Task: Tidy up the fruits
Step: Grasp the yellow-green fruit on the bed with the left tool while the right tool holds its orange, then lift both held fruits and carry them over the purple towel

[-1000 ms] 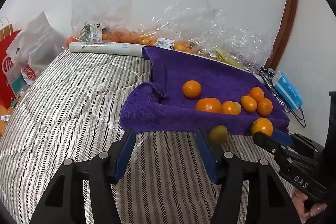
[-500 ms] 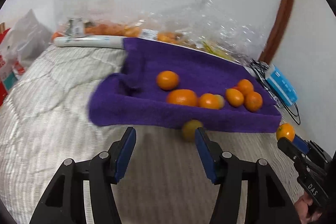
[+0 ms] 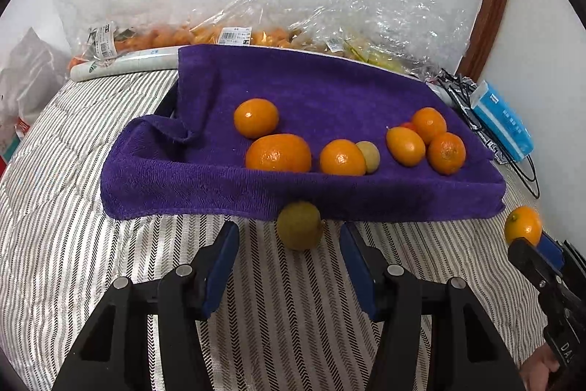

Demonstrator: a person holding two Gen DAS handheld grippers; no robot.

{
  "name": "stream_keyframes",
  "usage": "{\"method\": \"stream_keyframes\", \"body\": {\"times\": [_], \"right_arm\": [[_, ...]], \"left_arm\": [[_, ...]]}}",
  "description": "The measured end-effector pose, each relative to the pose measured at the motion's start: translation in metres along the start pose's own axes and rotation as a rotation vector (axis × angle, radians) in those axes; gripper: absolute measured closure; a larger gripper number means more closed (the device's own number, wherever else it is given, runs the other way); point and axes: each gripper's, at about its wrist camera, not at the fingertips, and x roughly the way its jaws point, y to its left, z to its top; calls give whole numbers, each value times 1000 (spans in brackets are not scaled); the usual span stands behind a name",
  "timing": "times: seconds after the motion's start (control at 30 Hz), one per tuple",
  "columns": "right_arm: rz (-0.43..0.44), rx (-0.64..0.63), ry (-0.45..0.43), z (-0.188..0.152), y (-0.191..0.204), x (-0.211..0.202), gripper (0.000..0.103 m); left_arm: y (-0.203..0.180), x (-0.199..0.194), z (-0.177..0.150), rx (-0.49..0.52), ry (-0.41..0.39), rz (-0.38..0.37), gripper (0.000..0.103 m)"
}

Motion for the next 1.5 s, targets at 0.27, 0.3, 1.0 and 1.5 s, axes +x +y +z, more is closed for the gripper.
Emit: {"method": "stream_keyframes", "body": {"times": [0.27, 0.3, 1.0, 1.5], "right_arm": [[10, 61, 28, 0, -12, 6, 68], [8, 62, 26, 0, -12, 6, 68], [7, 67, 41, 1, -13, 8, 68], [3, 90, 41, 0, -16, 8, 68]], "left_arm": [[3, 2, 0, -16, 9, -9, 49], [3, 2, 0, -17, 10, -9, 49], [-10, 11, 3, 8, 32, -49, 60], [0, 2, 0, -39, 2, -106, 75]]}}
